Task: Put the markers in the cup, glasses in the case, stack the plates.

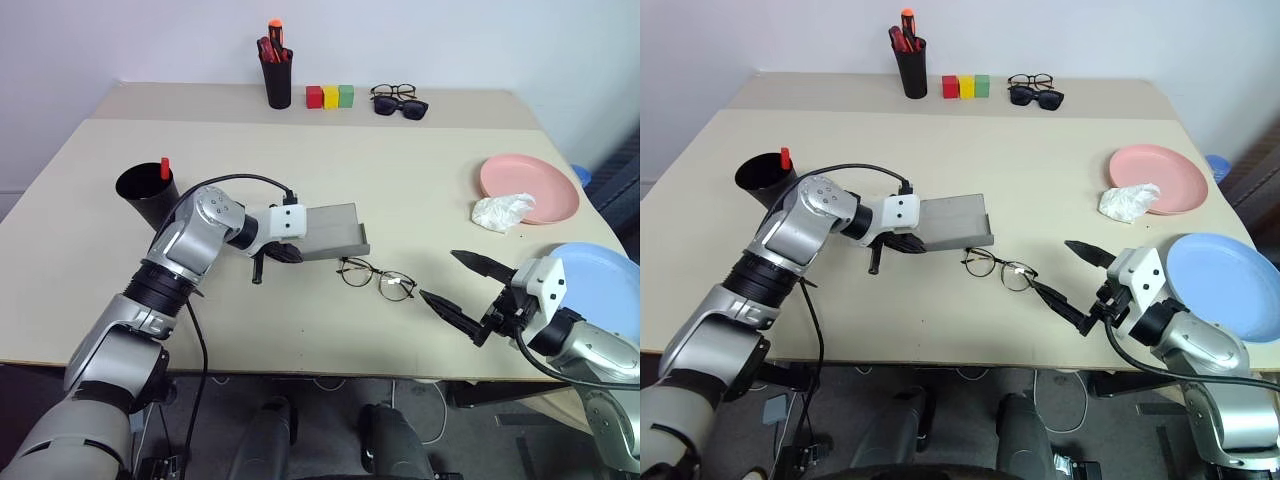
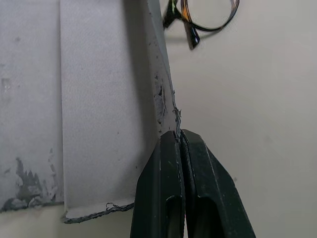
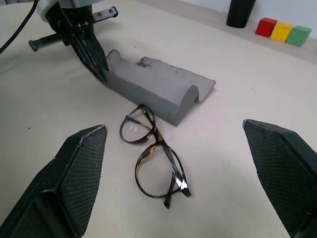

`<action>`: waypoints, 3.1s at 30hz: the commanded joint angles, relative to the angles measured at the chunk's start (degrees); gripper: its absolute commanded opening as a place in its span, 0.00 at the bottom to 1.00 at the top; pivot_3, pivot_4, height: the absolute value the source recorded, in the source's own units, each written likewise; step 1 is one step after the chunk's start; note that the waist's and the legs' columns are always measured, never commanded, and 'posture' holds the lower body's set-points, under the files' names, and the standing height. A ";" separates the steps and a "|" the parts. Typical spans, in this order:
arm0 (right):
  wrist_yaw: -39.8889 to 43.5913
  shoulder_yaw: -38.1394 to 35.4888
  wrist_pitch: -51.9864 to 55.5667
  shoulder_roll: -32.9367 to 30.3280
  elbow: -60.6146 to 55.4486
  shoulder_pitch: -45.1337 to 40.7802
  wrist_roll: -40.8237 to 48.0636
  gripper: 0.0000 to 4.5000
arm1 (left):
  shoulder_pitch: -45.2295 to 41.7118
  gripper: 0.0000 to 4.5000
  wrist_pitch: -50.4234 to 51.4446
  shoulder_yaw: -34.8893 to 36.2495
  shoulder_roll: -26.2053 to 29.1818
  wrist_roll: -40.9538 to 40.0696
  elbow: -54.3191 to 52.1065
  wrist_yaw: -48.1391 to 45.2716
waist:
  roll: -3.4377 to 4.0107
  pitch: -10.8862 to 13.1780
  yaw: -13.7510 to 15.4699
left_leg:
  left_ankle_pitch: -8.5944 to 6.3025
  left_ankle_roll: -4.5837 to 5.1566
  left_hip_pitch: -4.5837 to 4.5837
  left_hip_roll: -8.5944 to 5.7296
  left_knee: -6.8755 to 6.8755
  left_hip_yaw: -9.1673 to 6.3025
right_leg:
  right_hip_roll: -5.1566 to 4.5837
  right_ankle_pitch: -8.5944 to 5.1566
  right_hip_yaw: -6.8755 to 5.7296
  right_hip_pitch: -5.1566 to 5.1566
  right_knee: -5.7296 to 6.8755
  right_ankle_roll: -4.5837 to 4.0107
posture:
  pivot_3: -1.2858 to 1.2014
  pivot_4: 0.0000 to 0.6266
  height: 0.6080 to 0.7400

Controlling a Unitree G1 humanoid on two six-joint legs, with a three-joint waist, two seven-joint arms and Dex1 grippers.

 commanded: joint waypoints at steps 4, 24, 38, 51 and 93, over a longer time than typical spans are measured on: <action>0.05 -0.09 -0.44 -0.24 -1.26 -0.73 0.09 1.00 | -0.02 0.00 3.85 -1.30 -1.08 -2.58 -7.47 -0.87 | 0.00 0.00 -0.04 | 0.00 0.00 0.00 0.00 0.01 0.00 | 0.00 0.00 0.00 0.00 0.02 0.00 | 0.52 0.24 1.00; -2.18 -0.33 1.21 -0.34 -3.72 -0.51 0.50 1.00 | -5.14 0.00 -0.85 -4.95 -4.22 2.05 4.55 6.06 | 0.01 -0.01 -0.03 | 0.01 0.01 0.03 0.00 0.05 0.01 | 0.01 0.00 0.01 0.01 0.07 0.01 | 0.52 0.24 1.00; -0.12 -3.06 0.47 -1.76 -4.67 4.35 0.64 1.00 | -4.88 0.00 -4.01 -5.88 -5.24 1.96 4.04 3.41 | 0.02 -0.01 -0.02 | 0.01 0.01 0.03 -0.01 0.05 0.02 | 0.00 0.00 0.02 0.01 0.06 0.01 | 0.52 0.24 1.00; 1.62 -12.07 0.89 -1.95 -7.49 13.39 2.05 1.00 | -4.64 0.00 -5.39 -5.91 -4.70 2.04 3.85 2.27 | 0.03 -0.02 0.00 | 0.00 0.01 0.03 0.00 0.05 0.01 | 0.00 0.00 0.02 0.02 0.06 0.01 | 0.52 0.24 1.00; 3.56 -14.42 0.92 -2.24 -7.43 16.37 2.06 1.00 | -5.93 0.26 -5.89 -6.48 -5.34 2.15 5.05 1.54 | 0.05 -0.04 0.03 | 0.00 0.01 0.04 -0.01 0.07 0.02 | -0.02 -0.13 0.01 0.06 0.05 0.19 | 0.52 0.24 1.00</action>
